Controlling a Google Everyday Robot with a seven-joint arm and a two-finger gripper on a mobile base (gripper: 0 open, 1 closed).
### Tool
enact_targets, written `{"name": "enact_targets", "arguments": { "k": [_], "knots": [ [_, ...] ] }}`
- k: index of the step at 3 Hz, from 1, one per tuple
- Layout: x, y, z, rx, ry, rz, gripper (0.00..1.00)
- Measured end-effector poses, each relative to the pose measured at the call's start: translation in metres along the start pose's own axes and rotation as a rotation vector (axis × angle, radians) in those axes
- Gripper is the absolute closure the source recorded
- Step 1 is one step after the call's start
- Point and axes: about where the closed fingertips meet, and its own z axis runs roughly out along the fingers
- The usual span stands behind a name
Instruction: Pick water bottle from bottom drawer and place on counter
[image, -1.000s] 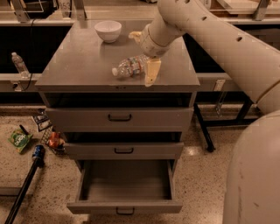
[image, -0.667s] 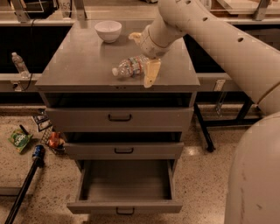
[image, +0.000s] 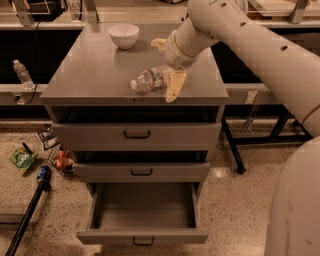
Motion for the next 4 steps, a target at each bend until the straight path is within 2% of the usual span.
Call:
{"name": "enact_targets", "arguments": {
  "k": [1, 2, 3, 4],
  "knots": [
    [0.004, 0.004, -0.005, 0.016, -0.026, 0.043, 0.00],
    [0.015, 0.007, -0.046, 0.117, -0.070, 0.143, 0.00],
    [0.050, 0.015, -0.112, 0.286, -0.027, 0.265, 0.00],
    [0.068, 0.010, -0.126, 0.364, -0.006, 0.289, 0.00]
  ]
}}
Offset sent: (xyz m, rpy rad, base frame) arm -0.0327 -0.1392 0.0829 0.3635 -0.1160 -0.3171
